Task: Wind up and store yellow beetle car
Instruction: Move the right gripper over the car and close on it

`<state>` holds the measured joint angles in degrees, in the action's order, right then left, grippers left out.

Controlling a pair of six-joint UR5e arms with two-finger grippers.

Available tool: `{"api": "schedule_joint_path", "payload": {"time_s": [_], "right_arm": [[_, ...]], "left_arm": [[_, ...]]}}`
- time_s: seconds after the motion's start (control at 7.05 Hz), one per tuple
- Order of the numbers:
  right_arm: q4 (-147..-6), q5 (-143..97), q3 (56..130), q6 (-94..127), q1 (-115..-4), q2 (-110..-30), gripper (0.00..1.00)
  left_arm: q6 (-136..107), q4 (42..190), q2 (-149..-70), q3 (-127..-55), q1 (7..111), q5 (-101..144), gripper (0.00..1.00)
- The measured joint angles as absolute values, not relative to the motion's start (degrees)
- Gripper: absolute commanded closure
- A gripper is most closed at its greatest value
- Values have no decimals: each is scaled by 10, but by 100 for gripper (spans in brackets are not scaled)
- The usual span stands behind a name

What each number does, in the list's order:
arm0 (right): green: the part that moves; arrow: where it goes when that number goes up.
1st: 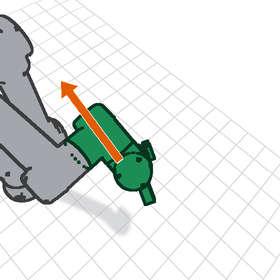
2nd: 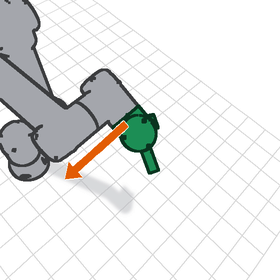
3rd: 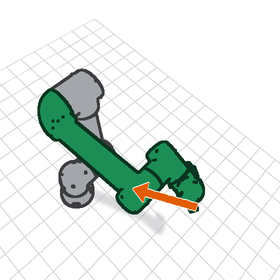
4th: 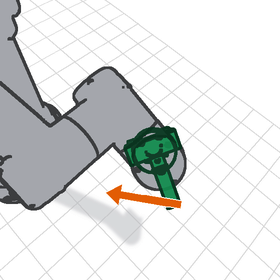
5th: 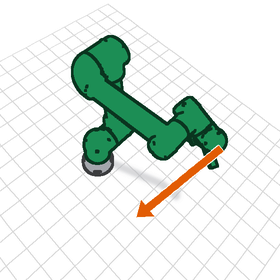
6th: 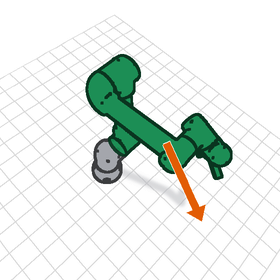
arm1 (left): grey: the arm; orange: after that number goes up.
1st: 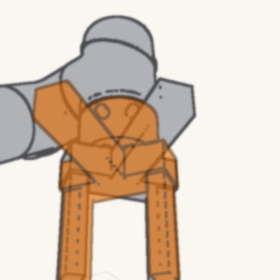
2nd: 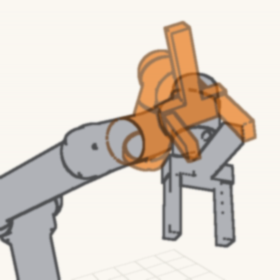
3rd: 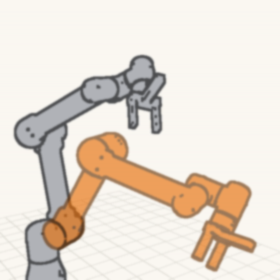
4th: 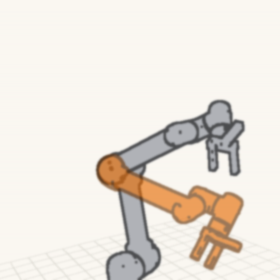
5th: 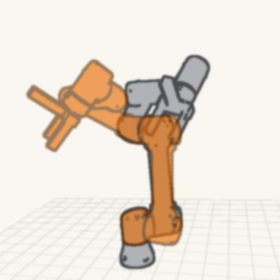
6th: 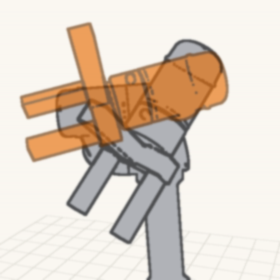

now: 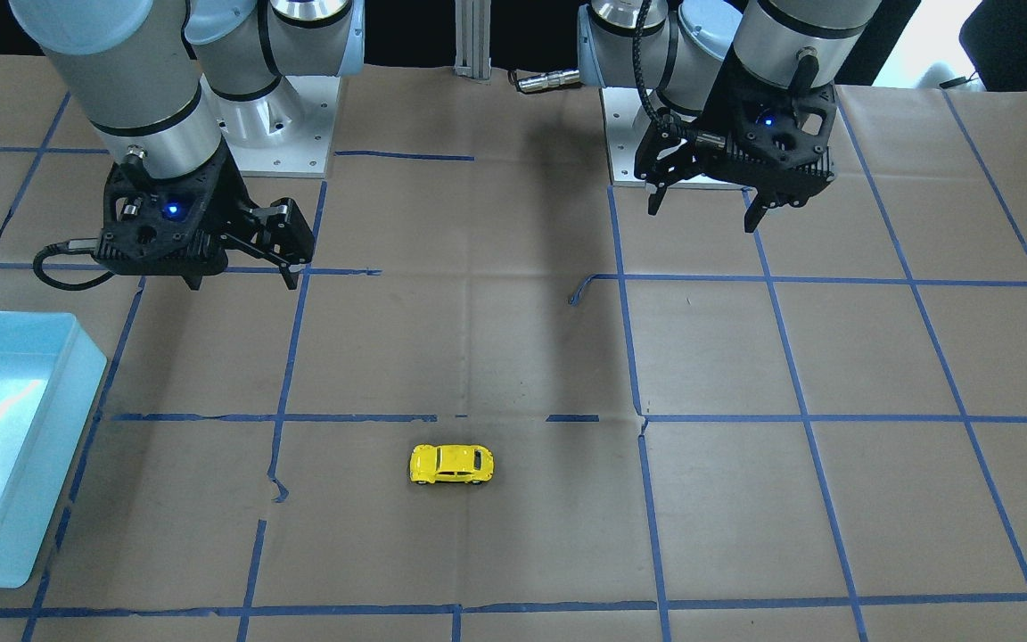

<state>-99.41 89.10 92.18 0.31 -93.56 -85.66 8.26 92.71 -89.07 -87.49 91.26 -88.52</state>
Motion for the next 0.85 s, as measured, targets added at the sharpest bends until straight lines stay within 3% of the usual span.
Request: {"api": "schedule_joint_path", "payload": {"time_s": [0.85], "right_arm": [[-1084,885,927,-441,-1045,-761,0]], "left_arm": [[73,933,-880,-879,903,-883,1]]}}
